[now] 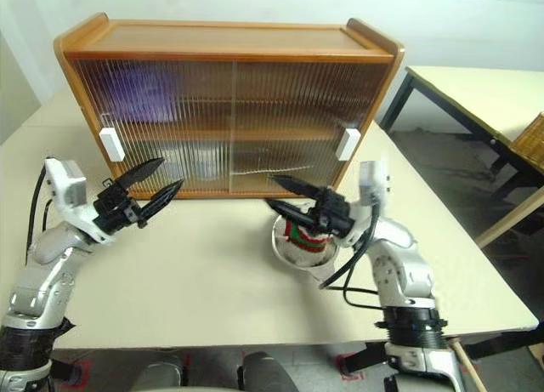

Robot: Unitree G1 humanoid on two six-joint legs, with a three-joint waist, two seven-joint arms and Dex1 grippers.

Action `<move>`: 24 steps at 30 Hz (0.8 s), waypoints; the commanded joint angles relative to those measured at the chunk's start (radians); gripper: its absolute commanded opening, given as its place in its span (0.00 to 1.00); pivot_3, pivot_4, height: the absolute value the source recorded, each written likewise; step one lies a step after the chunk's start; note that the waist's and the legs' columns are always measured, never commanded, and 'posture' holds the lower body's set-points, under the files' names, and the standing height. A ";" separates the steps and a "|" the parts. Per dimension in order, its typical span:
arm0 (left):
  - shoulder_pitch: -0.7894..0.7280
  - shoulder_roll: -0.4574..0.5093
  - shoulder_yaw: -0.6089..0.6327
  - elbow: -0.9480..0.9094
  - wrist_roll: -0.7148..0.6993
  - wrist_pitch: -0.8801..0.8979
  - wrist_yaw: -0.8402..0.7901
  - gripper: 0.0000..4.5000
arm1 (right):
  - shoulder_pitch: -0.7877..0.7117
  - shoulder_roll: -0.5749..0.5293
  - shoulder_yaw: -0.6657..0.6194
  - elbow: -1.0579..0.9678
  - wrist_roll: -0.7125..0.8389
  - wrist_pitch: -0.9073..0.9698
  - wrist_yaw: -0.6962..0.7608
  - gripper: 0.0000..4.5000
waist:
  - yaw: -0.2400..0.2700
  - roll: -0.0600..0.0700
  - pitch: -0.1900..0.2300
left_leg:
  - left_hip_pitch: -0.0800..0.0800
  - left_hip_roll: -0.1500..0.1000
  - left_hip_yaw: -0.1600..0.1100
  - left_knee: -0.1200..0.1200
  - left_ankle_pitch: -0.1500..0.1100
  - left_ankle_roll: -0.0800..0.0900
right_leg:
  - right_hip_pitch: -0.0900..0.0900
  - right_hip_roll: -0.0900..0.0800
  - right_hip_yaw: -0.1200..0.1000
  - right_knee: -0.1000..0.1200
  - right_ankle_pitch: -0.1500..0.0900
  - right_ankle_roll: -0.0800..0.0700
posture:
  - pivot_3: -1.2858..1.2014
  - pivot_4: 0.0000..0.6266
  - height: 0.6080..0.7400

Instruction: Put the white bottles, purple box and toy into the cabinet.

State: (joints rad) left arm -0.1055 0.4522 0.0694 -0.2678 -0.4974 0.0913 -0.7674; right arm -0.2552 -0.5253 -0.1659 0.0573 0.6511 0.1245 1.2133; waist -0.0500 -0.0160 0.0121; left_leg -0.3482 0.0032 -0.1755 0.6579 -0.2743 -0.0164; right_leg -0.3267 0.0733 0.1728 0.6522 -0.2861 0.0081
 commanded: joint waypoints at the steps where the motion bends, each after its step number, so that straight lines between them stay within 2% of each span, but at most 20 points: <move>1: 0.048 0.057 0.074 -0.011 -0.075 0.033 -0.066 0.94 | -0.030 -0.039 -0.051 0.080 -0.012 -0.035 0.023 0.27 | 0.001 0.000 0.000 | 0.000 0.000 0.000 0.000 0.000 0.000 | 0.000 0.000 0.000 0.000 0.000 0.000 | 0.49 0.00 1.00; 2: 0.066 0.071 0.093 -0.014 -0.095 0.035 -0.084 1.00 | -0.041 -0.050 -0.064 0.113 -0.023 -0.051 0.021 0.20 | 0.001 0.000 0.000 | 0.000 0.000 0.000 0.000 0.000 0.000 | 0.000 0.000 0.000 0.000 0.000 0.000 | 0.49 0.00 1.00; 4: 0.092 0.087 0.114 -0.016 -0.127 0.036 -0.116 1.00 | -0.061 -0.065 -0.079 0.168 -0.043 -0.079 0.013 0.04 | 0.002 0.001 0.000 | 0.000 0.000 0.000 0.000 0.000 0.000 | 0.000 0.000 0.000 0.000 0.000 0.000 | 0.49 0.00 1.00; 5: 0.106 0.088 0.122 -0.014 -0.144 0.037 -0.130 1.00 | -0.071 -0.069 -0.084 0.194 -0.052 -0.091 0.009 0.01 | 0.002 0.001 -0.001 | 0.000 0.001 0.000 0.000 0.000 0.000 | -0.001 -0.001 0.000 0.000 0.000 0.000 | 0.49 0.00 1.00; 9: 0.174 0.071 0.150 0.012 -0.175 0.014 -0.179 1.00 | -0.125 -0.087 -0.086 0.335 -0.134 -0.161 -0.038 0.01 | 0.003 0.003 -0.002 | -0.001 0.002 -0.001 0.000 -0.001 0.000 | -0.003 -0.002 0.003 0.000 0.001 -0.002 | 0.50 0.00 1.00; 12: 0.228 0.030 0.173 0.016 -0.186 -0.022 -0.187 1.00 | -0.202 -0.063 -0.094 0.426 -0.185 -0.209 -0.140 0.01 | 0.003 0.007 -0.002 | -0.002 0.004 -0.003 0.000 -0.003 -0.001 | -0.006 -0.002 0.004 0.000 0.002 -0.005 | 0.50 0.00 1.00; 15: 0.258 0.031 0.145 0.003 -0.162 -0.049 -0.232 1.00 | -0.254 -0.039 -0.100 0.476 -0.202 -0.223 -0.210 0.01 | 0.005 0.009 -0.003 | -0.003 0.007 -0.003 -0.001 -0.003 -0.001 | -0.008 -0.001 0.003 0.003 0.002 -0.006 | 0.51 0.00 1.00; 24: 0.258 0.075 0.143 0.034 -0.155 -0.066 -0.328 1.00 | -0.318 -0.052 -0.125 0.554 -0.207 -0.278 -0.234 0.01 | 0.028 0.009 -0.003 | -0.002 0.007 -0.003 -0.004 -0.003 -0.001 | -0.008 0.000 0.003 0.005 0.000 -0.008 | 0.52 0.00 1.00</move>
State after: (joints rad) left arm 0.1531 0.5147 0.2098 -0.2539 -0.6647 0.0369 -1.0762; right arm -0.5736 -0.5643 -0.2674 0.5995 0.4404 -0.1493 0.9769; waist -0.0225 -0.0066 0.0089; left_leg -0.3501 0.0106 -0.1788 0.6542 -0.2770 -0.0171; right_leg -0.3343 0.0734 0.1753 0.6575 -0.2865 0.0006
